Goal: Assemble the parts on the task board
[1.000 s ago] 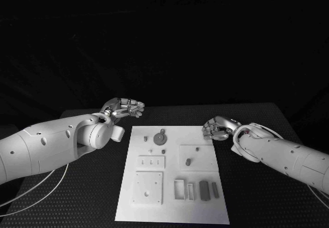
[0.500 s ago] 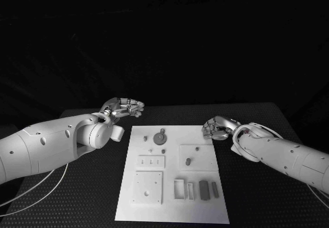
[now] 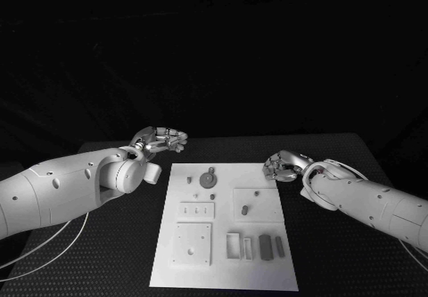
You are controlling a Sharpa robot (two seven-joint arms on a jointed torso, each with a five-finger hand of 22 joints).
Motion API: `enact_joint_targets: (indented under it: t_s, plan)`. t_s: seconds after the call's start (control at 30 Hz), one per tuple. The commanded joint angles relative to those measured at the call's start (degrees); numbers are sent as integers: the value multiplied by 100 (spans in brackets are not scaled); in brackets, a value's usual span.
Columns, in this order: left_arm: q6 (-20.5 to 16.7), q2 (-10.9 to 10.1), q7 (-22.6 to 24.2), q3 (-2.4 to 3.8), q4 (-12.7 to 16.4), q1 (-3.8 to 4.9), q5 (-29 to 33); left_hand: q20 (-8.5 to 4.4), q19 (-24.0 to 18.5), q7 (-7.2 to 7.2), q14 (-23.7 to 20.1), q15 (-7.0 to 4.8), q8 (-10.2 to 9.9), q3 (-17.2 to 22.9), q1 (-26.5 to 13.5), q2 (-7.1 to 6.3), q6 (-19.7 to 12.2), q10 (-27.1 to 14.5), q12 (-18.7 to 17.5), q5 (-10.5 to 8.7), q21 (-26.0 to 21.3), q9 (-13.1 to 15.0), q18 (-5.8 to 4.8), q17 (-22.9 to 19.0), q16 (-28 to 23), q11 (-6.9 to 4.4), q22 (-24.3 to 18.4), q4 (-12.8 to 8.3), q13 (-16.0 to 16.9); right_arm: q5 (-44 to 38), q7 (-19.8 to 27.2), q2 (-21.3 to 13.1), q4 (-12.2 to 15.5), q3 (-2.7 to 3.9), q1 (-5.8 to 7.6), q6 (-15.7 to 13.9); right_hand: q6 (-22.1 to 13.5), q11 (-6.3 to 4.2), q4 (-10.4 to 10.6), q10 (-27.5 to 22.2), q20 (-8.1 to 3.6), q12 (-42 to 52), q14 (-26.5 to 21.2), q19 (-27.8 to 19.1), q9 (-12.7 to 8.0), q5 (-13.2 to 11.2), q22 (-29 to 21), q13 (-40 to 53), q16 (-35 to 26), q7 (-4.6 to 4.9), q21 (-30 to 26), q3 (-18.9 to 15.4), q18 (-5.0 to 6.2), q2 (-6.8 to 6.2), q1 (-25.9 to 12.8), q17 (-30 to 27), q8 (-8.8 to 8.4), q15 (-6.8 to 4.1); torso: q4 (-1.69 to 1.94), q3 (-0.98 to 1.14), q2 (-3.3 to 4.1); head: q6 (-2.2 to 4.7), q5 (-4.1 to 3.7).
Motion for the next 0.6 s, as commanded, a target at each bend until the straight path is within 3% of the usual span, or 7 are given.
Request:
enact_joint_targets:
  t_s: [0.03, 0.33, 0.47, 0.6]
  plan:
    - [95, 8, 36, 5, 8, 3, -29, -5, -18, 26, 26, 13, -22, 32, 59, 7, 5, 12, -26, -16, 30, 9, 19, 6, -25, 28, -7, -3, 4, -73, 13, -1, 22, 0, -4, -86, 321, -29, -20, 43, -19, 30, 18, 51, 154, -8, 47, -10, 35, 86, 38, 48, 36, 66, -29, -1, 119, -54, -6, 0, 0, -6, 5]
    - [189, 9, -6, 5, 20, 4, -142, -2, -26, -21, 30, 15, 14, 34, 60, 54, 84, 101, 6, -13, 37, 36, 15, 19, -33, -10, -11, 4, 28, -72, -146, -70, 236, 0, -2, -264, 398, -69, -68, 146, -69, 54, 93, 112, 213, -8, 51, -13, 61, 45, 85, 97, 36, 56, -71, -7, 183, -90, -2, -5, 0, 1, -13]
    - [317, 1, -136, 7, 56, 5, -362, -4, -29, -69, 41, 12, 53, 5, -22, 79, 185, 203, 38, -16, 49, 63, 11, 34, -38, -56, -14, 12, 54, -258, -428, -171, 551, 11, 24, -377, 428, -87, -74, 199, -96, 60, 132, 146, 236, -8, 50, -17, 72, 28, 107, 113, 36, 28, -74, -12, 206, -107, -9, -12, -7, 15, -15]
    - [495, 18, -456, 10, 100, 8, -633, -40, 22, -147, 138, -32, 102, -26, -320, 67, 363, 343, 75, -54, 91, 86, 21, 77, 2, -121, -22, 19, 89, -572, -863, -213, 943, 25, 193, -314, 450, -102, -77, 245, -123, 58, 171, 183, 253, -8, 43, -26, 82, 14, 122, 136, 36, -5, -68, -17, 222, -120, -15, -11, -14, 57, -17]
